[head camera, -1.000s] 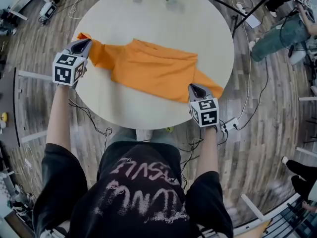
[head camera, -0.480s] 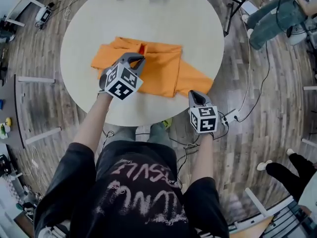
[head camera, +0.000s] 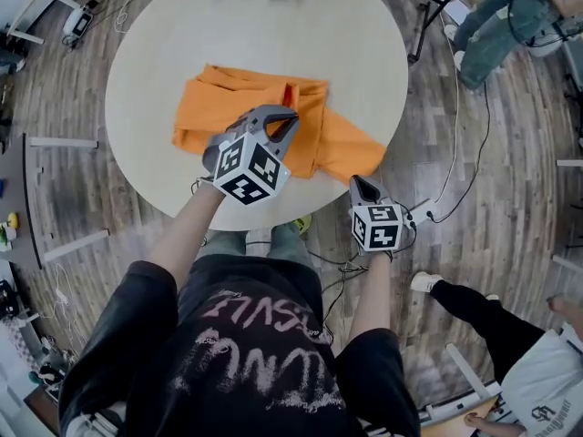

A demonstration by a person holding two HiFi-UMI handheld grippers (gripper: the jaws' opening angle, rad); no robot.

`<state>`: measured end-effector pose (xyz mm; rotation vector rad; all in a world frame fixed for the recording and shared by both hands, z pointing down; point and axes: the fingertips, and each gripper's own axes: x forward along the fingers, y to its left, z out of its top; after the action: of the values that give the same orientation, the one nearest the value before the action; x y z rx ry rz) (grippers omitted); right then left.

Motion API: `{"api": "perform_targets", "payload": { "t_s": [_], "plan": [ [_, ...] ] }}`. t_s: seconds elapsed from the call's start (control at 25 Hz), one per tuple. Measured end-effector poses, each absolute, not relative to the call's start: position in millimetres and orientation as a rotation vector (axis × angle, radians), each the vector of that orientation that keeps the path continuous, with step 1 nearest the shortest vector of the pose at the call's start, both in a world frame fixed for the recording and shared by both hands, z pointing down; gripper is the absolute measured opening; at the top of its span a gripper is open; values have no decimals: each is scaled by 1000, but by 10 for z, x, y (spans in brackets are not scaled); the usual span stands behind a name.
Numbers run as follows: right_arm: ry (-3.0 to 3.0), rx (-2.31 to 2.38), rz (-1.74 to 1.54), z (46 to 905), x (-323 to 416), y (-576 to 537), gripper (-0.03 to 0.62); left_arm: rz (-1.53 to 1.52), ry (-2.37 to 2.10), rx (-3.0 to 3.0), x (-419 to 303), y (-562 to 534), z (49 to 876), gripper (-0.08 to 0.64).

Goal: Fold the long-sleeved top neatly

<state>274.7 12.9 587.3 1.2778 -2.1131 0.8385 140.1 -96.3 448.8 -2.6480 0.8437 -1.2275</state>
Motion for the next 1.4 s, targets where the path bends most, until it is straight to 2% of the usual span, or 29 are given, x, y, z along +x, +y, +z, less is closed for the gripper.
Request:
{"api": "perform_targets", "payload": {
  "t_s": [0.32, 0.44, 0.56, 0.64, 0.72, 0.88, 1.04, 1.4],
  "plan": [
    [-2056, 1289, 862, 5964, 2892, 272, 6, -1342, 482, -2706, 1921, -399, 5280, 20],
    [-2020, 1314, 892, 6037, 2970, 358, 6, -1347, 556, -2731, 1822, -447, 5333, 23],
    [-1980, 1341, 920, 6127, 3039, 447, 7, -1418, 758, -2744, 1475, -743, 5408, 61],
    [-1958, 1349, 935, 6188, 3072, 510, 25, -1471, 866, -2768, 1298, -897, 5471, 147],
    [-1942, 1356, 948, 6246, 3097, 563, 50, -1514, 919, -2786, 1225, -978, 5558, 176],
    [-1920, 1362, 979, 6367, 3096, 710, 106, -1605, 896, -2796, 1239, -945, 5805, 166],
    [-1899, 1404, 1005, 6466, 3148, 805, 144, -1673, 814, -2790, 1301, -870, 5943, 22],
    [-1890, 1486, 1048, 6767, 3196, 814, 180, -1635, 648, -2752, 1504, -701, 5649, 15]
  ]
}}
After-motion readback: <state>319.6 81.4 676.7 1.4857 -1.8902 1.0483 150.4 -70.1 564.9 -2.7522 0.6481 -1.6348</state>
